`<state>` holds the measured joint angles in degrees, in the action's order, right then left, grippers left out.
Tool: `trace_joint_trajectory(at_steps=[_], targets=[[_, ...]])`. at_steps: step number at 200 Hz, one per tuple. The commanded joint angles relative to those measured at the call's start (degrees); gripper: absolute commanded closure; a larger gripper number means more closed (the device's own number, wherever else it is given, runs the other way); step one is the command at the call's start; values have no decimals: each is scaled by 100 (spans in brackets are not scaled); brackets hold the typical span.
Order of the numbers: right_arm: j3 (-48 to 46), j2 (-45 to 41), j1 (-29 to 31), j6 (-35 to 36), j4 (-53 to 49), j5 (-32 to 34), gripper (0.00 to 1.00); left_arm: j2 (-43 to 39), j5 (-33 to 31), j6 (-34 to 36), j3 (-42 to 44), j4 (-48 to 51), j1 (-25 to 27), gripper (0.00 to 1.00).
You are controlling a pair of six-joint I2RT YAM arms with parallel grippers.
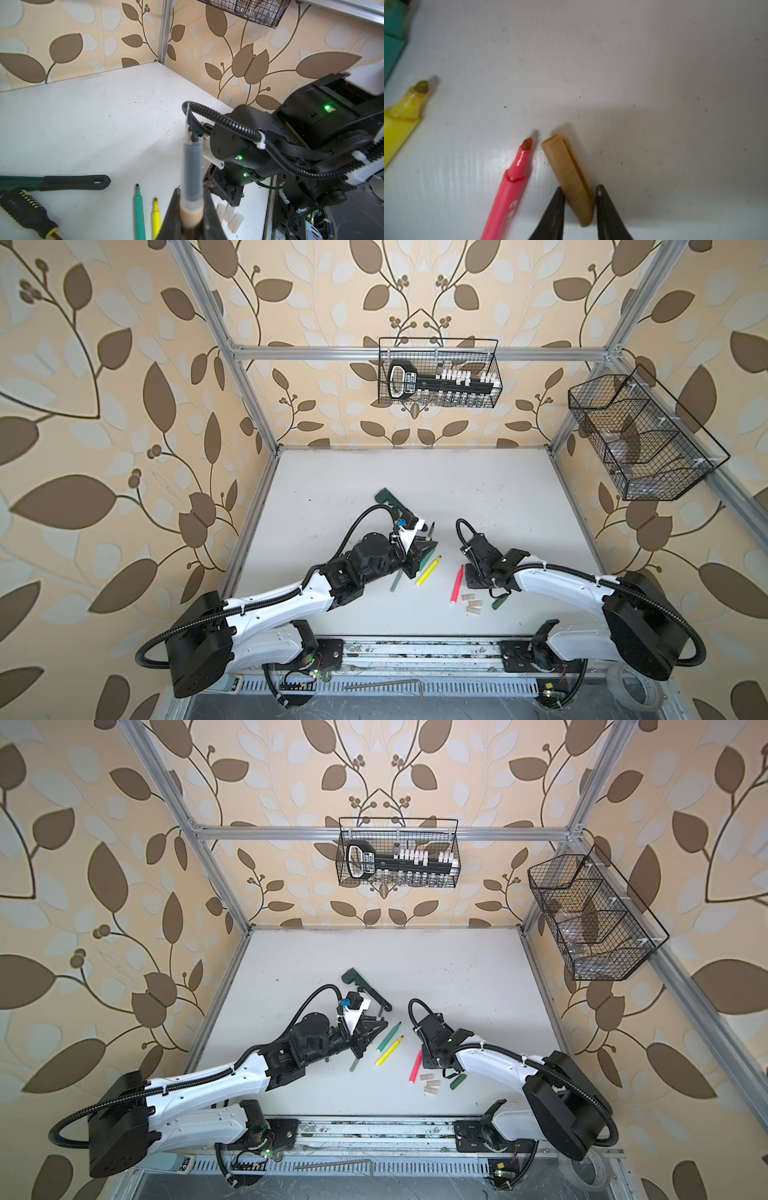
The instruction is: Insert the pens into the pen caps
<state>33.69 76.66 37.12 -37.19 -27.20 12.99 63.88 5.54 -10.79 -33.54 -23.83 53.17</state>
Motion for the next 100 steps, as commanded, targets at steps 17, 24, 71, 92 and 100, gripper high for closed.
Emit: trace_joint_trajectory(at_steps=[17,24,71,92,100], targets=[[59,294,-349,255,-108,8,67,-155,-37,94,-10,-205,-34,100],[116,382,-394,281,-94,18,66,-164,-54,93,-11,-207,-34,100],[630,965,-638,413,-66,240,65,-199,-46,94,-5,-191,-34,100],[823,1146,-752,483,-15,298,65,-209,-29,87,-14,-191,-30,100],[892,1252,-801,500,11,294,65,-213,-20,85,-20,-185,-26,100]])
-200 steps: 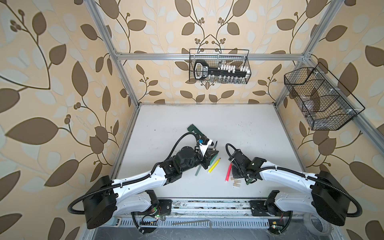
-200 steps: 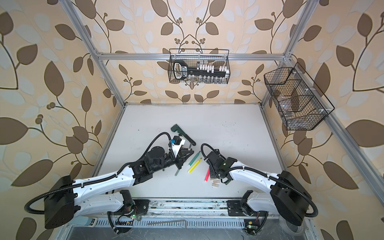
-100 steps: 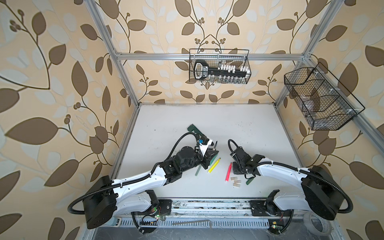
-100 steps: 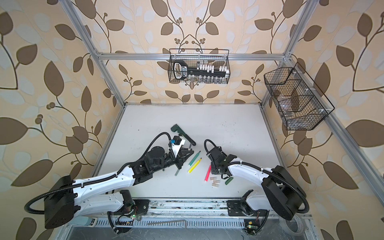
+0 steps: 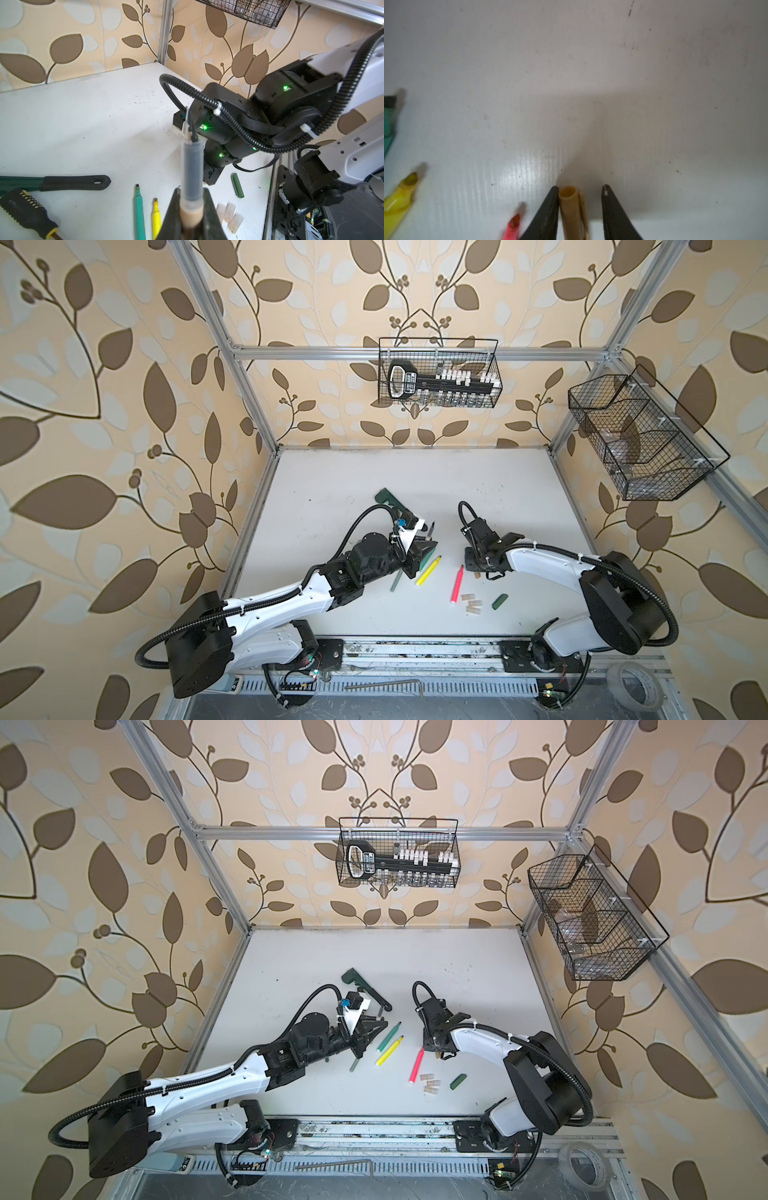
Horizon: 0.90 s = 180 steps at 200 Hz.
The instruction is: Insert the pens into the pen caps
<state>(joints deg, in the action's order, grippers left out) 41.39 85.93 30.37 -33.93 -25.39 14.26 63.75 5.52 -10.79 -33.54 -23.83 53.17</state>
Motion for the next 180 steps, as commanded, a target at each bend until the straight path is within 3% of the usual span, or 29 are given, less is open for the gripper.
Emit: trace_joint_trajectory(at_steps=[1,45,79,128,148,180], targets=[[128,340,-127,175,-170,161,65,-202,-17,85,-20,-184,-26,100],[375,532,-173,183,-177,90,66,-196,-38,77,-23,-189,-26,100],[398,98,-145,26,-216,-98,66,-213,-73,72,-21,-183,-26,100],[353,-629,255,-354,-420,153,62,-262,-73,77,-11,-166,-26,100],[169,-826,406,-497,-372,184,77,-283,-51,76,-13,-169,-9,100],[-45,-698,107,-419,-174,64,86,-275,-51,77,-21,-171,9,100]])
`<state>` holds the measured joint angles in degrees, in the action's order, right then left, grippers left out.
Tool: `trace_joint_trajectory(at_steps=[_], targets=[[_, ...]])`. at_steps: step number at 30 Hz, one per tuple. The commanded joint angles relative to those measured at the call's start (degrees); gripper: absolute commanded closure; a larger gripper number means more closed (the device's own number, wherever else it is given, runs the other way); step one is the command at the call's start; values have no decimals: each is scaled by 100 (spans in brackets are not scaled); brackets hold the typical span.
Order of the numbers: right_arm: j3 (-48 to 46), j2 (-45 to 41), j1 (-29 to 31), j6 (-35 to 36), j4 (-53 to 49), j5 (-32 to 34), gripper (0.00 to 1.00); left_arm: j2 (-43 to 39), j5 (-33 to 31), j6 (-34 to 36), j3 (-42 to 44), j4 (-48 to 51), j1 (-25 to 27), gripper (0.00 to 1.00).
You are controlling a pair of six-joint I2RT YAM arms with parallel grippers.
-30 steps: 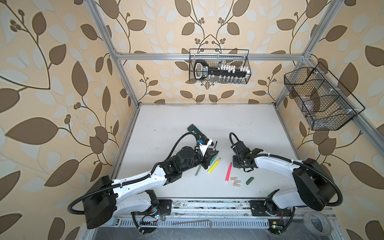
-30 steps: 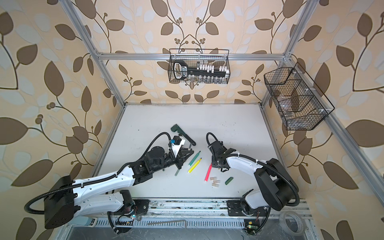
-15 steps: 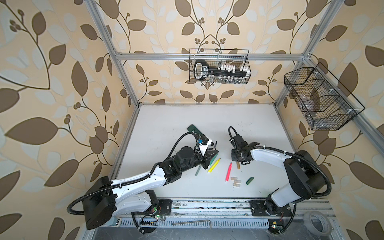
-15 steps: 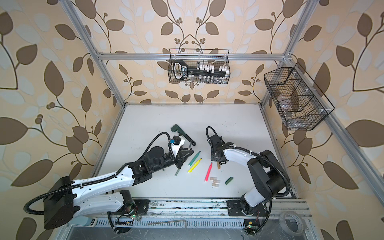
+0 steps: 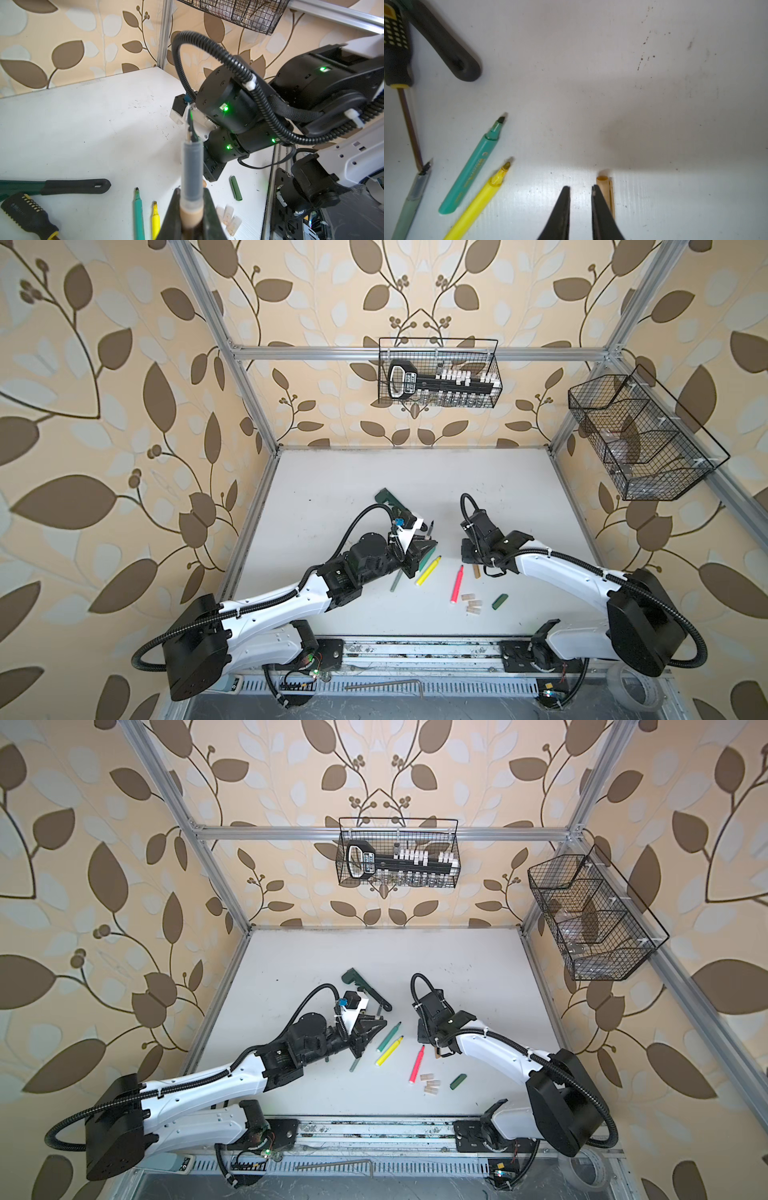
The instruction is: Insert the pens into the pen caps
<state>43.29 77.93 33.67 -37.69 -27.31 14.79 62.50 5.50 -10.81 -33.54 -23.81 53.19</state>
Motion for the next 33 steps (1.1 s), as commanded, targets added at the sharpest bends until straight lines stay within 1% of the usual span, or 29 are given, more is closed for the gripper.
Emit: trace_joint_trajectory(at_steps=[1,5,7,10,13,14,17,20,22,23,27,33], targets=[[-243,109,-244,-40,34,0,86,-150,-49,79,-21,-166,7,100],[-410,396,-548,85,309,-150,94,-181,-109,123,-9,-147,16,100],[-427,580,-619,149,382,-213,96,-186,-106,117,-11,-145,16,100],[-425,811,-613,189,500,-403,98,-177,-73,122,-21,-147,25,100],[-362,942,-437,174,502,-486,99,-168,-127,127,-10,-148,25,100],[-326,952,-357,146,458,-412,96,-168,-109,123,-19,-154,22,100],[-320,905,-114,52,378,-301,84,-176,-75,123,-23,-147,20,100],[-390,859,78,-42,283,-256,79,-194,-112,120,-9,-154,29,100],[-455,798,257,-114,166,-124,73,-194,-93,120,-5,-157,34,100],[-492,750,338,-171,111,-51,72,-194,-83,115,-12,-155,33,100],[-653,471,596,-352,-63,141,71,-203,-86,123,-10,-156,34,100],[-858,69,755,-511,-275,356,71,-236,-110,122,-14,-125,34,100]])
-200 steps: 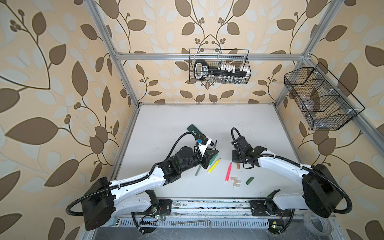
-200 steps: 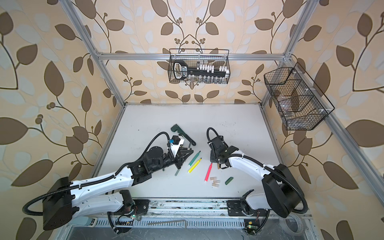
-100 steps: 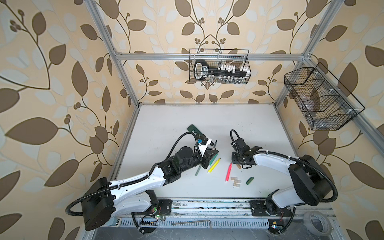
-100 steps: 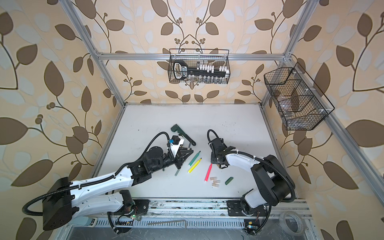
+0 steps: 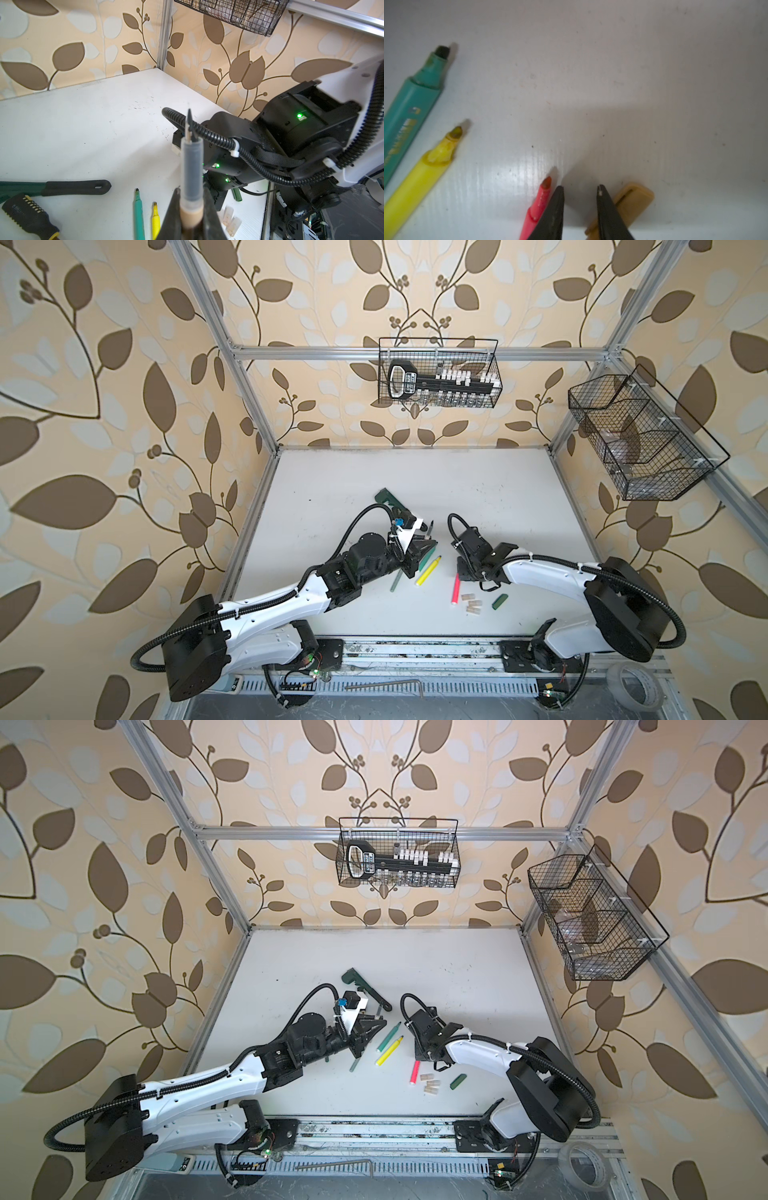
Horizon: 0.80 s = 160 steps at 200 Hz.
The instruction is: Insert the pens into the pen caps
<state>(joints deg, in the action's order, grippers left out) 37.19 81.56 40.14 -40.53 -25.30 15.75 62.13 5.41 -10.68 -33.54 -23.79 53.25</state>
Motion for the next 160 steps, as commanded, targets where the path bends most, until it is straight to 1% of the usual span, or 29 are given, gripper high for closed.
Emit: trace_joint_trajectory(at_steps=[1,21,35,60,73,89,115,120,147,160], targets=[[-315,-420,107,-244,-491,219,71,-201,-100,116,-4,-136,27,100],[-271,-610,103,-169,-567,213,71,-197,-68,109,-21,-139,35,100],[-96,-817,100,-143,-810,325,71,-192,-84,118,-12,-136,31,100],[174,-1347,92,-147,-1234,521,67,-162,-85,110,-19,-151,35,100],[177,-1596,-31,-163,-1367,528,65,-132,-43,102,-35,-152,40,100],[-23,-1821,-309,-116,-1326,332,65,-113,-35,101,-43,-158,45,100],[-430,-1786,-697,40,-980,-127,65,-104,-7,109,-53,-140,53,100],[-488,-1746,-748,54,-918,-187,67,-112,-13,110,-56,-137,50,100],[-684,-1444,-848,120,-556,-485,73,-140,-50,120,-51,-125,55,100],[-711,-1343,-862,135,-431,-576,74,-140,-45,144,-62,-103,62,100]])
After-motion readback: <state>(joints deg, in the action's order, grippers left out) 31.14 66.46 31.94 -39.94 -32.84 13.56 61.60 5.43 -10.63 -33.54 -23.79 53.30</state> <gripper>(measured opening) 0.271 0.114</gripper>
